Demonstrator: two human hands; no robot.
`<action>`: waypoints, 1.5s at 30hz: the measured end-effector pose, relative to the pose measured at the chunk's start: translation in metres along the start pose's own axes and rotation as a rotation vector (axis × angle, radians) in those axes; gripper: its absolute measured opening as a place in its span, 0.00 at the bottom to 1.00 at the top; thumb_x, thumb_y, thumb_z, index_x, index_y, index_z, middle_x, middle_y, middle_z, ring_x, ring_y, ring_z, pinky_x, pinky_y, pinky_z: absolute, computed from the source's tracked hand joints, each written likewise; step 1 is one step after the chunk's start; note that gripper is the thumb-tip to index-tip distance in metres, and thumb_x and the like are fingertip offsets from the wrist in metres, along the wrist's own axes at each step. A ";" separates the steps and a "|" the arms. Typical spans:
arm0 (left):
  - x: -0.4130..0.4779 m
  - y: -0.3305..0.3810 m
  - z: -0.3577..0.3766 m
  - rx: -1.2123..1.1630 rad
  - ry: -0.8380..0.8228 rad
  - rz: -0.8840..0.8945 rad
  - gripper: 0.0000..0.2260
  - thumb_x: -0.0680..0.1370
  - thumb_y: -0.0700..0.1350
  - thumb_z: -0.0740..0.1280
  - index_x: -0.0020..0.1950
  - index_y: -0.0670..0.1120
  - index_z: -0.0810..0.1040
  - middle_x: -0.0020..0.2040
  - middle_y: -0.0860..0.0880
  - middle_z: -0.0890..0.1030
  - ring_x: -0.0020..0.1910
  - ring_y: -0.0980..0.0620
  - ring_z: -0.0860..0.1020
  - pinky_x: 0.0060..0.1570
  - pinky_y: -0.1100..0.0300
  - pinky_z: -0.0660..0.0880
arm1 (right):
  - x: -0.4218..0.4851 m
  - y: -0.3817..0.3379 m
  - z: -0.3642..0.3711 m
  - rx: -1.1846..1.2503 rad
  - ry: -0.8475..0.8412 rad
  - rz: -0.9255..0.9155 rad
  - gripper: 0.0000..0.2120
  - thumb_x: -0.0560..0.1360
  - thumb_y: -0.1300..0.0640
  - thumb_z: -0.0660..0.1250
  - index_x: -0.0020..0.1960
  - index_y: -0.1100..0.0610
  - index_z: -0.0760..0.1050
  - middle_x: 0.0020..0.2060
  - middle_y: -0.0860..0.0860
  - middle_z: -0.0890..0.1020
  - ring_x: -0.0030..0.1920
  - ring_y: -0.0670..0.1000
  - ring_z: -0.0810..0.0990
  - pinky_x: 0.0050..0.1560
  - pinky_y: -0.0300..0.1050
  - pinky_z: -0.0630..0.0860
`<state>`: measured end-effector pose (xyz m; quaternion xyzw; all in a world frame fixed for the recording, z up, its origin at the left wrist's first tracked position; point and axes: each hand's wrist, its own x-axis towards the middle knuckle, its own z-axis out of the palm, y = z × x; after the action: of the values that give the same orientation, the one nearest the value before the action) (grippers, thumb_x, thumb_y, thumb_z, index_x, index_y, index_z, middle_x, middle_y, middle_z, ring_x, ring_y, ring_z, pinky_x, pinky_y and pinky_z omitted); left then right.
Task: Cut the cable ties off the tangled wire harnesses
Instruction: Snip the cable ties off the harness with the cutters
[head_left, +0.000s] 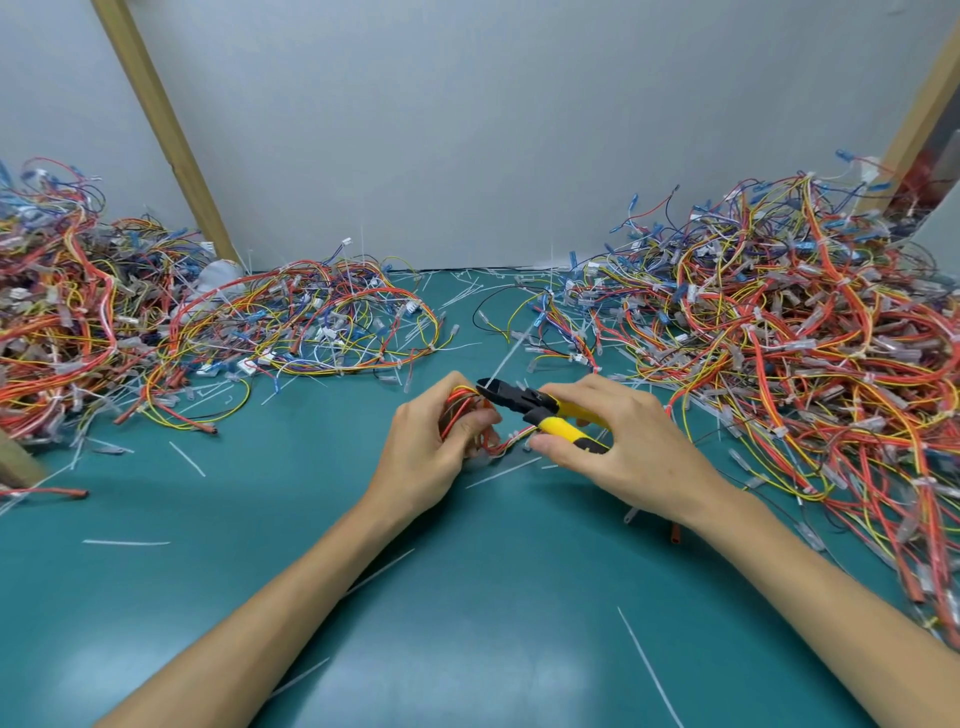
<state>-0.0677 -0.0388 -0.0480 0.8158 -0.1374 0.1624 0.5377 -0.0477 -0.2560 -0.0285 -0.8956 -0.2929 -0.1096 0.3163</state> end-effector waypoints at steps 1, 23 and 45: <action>0.000 0.000 -0.001 0.021 0.006 0.017 0.03 0.78 0.39 0.67 0.45 0.42 0.75 0.36 0.50 0.84 0.35 0.49 0.82 0.38 0.56 0.78 | 0.000 0.001 -0.001 -0.006 0.006 -0.014 0.25 0.72 0.37 0.68 0.64 0.49 0.78 0.52 0.42 0.79 0.53 0.43 0.76 0.55 0.33 0.68; 0.007 0.000 -0.020 -0.356 -0.261 -0.258 0.14 0.79 0.49 0.62 0.46 0.39 0.81 0.42 0.46 0.85 0.39 0.51 0.81 0.44 0.63 0.77 | 0.001 0.019 -0.003 -0.084 0.153 -0.137 0.21 0.68 0.50 0.78 0.59 0.51 0.81 0.50 0.45 0.81 0.48 0.52 0.77 0.50 0.53 0.76; 0.007 -0.003 -0.026 -0.155 -0.246 -0.035 0.09 0.80 0.35 0.63 0.46 0.42 0.81 0.39 0.49 0.84 0.37 0.56 0.76 0.41 0.67 0.72 | 0.001 0.015 -0.002 0.038 -0.028 -0.096 0.21 0.72 0.45 0.74 0.63 0.49 0.79 0.51 0.43 0.81 0.52 0.45 0.77 0.57 0.43 0.72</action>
<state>-0.0629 -0.0142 -0.0376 0.7878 -0.1999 0.0406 0.5812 -0.0379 -0.2660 -0.0343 -0.8758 -0.3420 -0.1063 0.3236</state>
